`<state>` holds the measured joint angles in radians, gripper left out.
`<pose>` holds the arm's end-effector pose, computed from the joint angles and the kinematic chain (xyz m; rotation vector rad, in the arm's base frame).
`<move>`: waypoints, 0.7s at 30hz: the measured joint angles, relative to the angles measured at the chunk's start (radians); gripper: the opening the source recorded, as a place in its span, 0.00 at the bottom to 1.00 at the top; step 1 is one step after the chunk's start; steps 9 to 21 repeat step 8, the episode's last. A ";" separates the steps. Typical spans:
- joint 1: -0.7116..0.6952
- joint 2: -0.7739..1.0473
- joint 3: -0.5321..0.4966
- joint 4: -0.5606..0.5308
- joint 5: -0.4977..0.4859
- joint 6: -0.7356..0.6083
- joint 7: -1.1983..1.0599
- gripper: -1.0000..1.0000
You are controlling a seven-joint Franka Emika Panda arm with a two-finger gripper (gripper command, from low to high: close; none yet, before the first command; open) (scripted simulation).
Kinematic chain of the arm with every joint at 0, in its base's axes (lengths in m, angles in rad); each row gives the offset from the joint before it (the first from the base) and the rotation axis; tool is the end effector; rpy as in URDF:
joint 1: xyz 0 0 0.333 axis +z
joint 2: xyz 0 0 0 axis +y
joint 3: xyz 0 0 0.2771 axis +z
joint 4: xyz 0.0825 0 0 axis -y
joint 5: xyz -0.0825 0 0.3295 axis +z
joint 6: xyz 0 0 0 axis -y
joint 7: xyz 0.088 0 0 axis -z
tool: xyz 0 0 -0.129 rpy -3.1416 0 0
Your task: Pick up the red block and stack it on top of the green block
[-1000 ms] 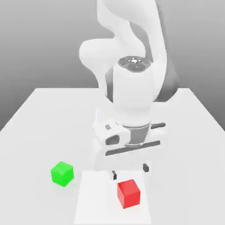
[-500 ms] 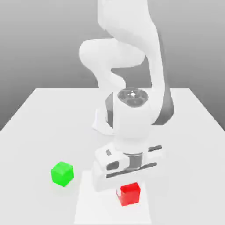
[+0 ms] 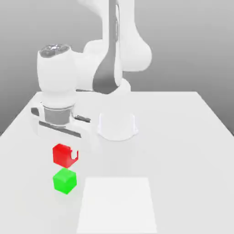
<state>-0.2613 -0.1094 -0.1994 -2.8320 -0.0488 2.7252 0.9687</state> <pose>0.3147 -0.1515 0.2205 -2.4177 2.0028 -0.0007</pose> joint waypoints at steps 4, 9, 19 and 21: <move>0.005 0.132 0.005 0.003 0.074 0.127 -0.046 0.00; 0.006 0.167 0.011 0.004 0.097 0.160 -0.062 1.00; 0.006 0.167 0.011 0.004 0.097 0.160 -0.062 1.00; 0.006 0.167 0.011 0.004 0.097 0.160 -0.062 1.00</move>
